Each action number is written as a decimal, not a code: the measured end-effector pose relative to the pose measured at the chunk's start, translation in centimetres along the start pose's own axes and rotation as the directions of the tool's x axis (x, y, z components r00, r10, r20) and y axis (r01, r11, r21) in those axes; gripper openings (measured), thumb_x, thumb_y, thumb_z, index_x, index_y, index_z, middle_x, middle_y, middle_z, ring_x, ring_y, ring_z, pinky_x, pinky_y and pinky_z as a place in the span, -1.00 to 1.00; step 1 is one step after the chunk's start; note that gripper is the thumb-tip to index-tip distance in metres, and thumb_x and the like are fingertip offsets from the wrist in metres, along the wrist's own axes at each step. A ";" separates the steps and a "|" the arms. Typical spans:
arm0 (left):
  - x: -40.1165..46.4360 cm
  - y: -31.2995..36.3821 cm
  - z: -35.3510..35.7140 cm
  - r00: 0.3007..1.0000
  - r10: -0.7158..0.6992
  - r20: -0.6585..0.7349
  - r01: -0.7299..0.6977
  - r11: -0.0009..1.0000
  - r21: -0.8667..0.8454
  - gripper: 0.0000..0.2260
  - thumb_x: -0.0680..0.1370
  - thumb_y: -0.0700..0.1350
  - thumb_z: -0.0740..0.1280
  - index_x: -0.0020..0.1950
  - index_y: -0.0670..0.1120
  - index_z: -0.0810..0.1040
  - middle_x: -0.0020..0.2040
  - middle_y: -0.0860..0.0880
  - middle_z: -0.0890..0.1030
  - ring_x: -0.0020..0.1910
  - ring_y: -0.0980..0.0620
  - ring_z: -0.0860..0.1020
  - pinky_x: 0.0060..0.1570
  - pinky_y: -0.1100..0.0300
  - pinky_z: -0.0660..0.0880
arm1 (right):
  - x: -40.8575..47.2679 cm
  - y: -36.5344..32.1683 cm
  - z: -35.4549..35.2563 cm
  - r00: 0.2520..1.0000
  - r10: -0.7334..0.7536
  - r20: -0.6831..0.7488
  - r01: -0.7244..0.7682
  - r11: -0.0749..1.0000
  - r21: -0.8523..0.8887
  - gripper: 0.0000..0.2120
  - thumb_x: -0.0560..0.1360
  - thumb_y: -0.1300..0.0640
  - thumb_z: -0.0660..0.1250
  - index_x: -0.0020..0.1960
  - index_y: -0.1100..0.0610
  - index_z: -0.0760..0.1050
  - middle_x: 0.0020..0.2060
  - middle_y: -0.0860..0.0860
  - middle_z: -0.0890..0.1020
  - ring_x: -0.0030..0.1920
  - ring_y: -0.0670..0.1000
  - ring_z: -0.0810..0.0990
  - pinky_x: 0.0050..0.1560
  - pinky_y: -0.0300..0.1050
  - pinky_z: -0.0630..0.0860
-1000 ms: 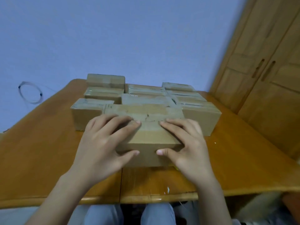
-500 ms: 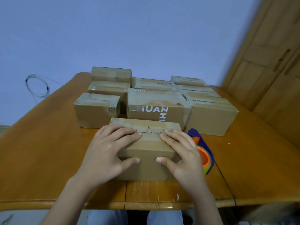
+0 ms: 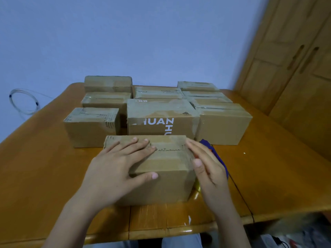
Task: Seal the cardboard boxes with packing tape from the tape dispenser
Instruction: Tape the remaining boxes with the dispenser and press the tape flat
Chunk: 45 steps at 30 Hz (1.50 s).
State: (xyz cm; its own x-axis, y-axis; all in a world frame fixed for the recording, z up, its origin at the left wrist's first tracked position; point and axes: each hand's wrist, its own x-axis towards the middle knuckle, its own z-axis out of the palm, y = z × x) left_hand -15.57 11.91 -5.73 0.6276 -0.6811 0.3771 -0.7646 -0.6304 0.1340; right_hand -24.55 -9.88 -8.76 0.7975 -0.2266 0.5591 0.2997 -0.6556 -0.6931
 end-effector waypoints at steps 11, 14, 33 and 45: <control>0.1 0.0 0.1 0.999 0.010 -0.049 -0.010 1.000 -0.008 -0.42 0.52 0.42 0.00 0.37 0.16 0.45 0.32 0.13 0.51 0.34 0.07 0.44 0.21 0.00 0.39 | 4.3 6.0 -4.0 0.661 0.749 0.048 -0.615 0.578 -0.536 -0.34 0.47 0.09 0.44 0.48 0.16 0.24 0.32 0.14 0.46 0.24 0.13 0.48 0.05 -0.07 0.47; 0.1 0.1 -0.2 1.000 -0.017 -0.022 0.017 1.000 -0.018 -0.42 0.51 0.43 0.00 0.37 0.18 0.45 0.32 0.16 0.51 0.34 0.10 0.43 0.19 0.05 0.38 | 5.3 7.1 -3.5 0.630 0.774 0.063 -0.596 0.534 -0.600 -0.57 0.41 0.09 0.50 0.21 0.15 0.47 0.09 0.11 0.59 -0.02 0.08 0.55 -0.07 -0.09 0.51; 3.2 2.7 -5.7 0.953 -0.302 -0.021 0.139 0.497 -0.857 -0.53 0.51 0.30 0.19 -0.11 -0.03 0.71 -0.12 0.10 0.70 -0.05 0.19 0.63 -0.06 0.39 0.46 | 8.6 -4.0 -7.2 0.949 -0.280 -0.144 0.231 0.931 -0.282 -0.20 0.12 0.41 0.11 0.25 -0.15 0.48 0.04 -0.57 0.48 0.15 -0.45 0.44 0.11 -0.56 0.30; 4.0 4.7 -7.2 0.948 -0.189 0.256 0.243 -0.087 -0.966 -0.71 0.45 0.06 0.29 -0.35 -0.10 0.57 -0.37 -0.09 0.53 -0.40 0.05 0.49 -0.11 0.03 0.59 | 9.1 -6.5 -5.2 0.833 -0.553 -0.009 0.506 0.769 -0.392 -0.22 0.06 0.44 0.16 0.24 0.07 0.54 0.20 -0.17 0.53 0.24 -0.11 0.52 0.23 -0.28 0.38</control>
State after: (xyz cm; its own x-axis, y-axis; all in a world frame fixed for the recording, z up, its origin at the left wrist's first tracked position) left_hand -17.68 8.90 2.99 0.7772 -0.6217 0.0975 0.0782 0.2492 0.9653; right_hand -21.97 -11.44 3.24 0.4941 0.1675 0.8531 0.4289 -0.9005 -0.0716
